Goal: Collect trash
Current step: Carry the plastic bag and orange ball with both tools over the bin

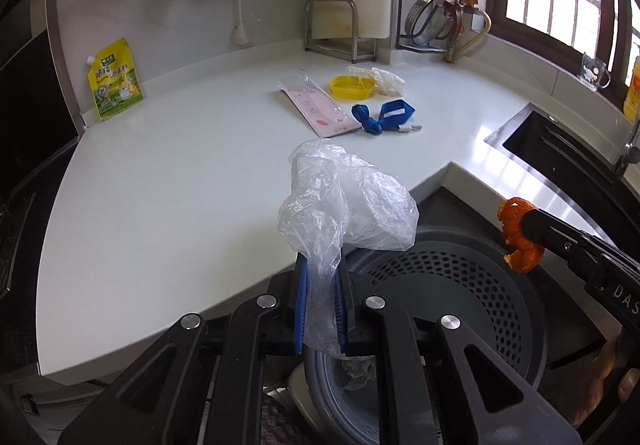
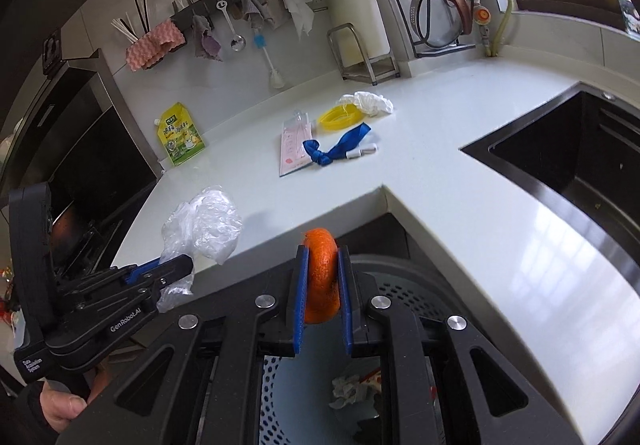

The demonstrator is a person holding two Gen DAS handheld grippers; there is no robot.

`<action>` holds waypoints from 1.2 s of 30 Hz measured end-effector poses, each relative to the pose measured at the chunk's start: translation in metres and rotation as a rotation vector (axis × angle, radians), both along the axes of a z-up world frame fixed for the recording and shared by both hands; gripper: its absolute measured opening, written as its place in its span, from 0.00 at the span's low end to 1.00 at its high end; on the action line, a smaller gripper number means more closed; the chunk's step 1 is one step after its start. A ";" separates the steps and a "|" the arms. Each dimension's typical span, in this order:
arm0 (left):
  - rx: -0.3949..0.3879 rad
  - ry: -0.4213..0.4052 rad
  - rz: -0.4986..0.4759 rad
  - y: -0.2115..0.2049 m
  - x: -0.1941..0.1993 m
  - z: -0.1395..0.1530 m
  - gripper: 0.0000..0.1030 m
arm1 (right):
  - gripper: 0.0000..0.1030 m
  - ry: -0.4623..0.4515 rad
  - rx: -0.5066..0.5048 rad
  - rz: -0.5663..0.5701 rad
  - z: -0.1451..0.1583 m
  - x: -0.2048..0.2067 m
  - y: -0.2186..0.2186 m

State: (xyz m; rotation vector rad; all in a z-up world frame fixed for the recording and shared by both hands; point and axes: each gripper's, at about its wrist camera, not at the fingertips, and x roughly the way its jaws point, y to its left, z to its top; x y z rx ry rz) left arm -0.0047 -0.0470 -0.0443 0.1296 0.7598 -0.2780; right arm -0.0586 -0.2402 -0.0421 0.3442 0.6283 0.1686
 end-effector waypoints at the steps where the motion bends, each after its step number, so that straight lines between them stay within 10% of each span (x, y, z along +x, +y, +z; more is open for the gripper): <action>1: -0.001 0.007 -0.004 -0.001 -0.005 -0.003 0.12 | 0.14 0.005 0.010 -0.001 -0.003 -0.006 0.000; 36: 0.023 0.162 -0.096 -0.025 -0.038 -0.061 0.12 | 0.18 0.135 -0.011 -0.015 -0.051 -0.047 0.000</action>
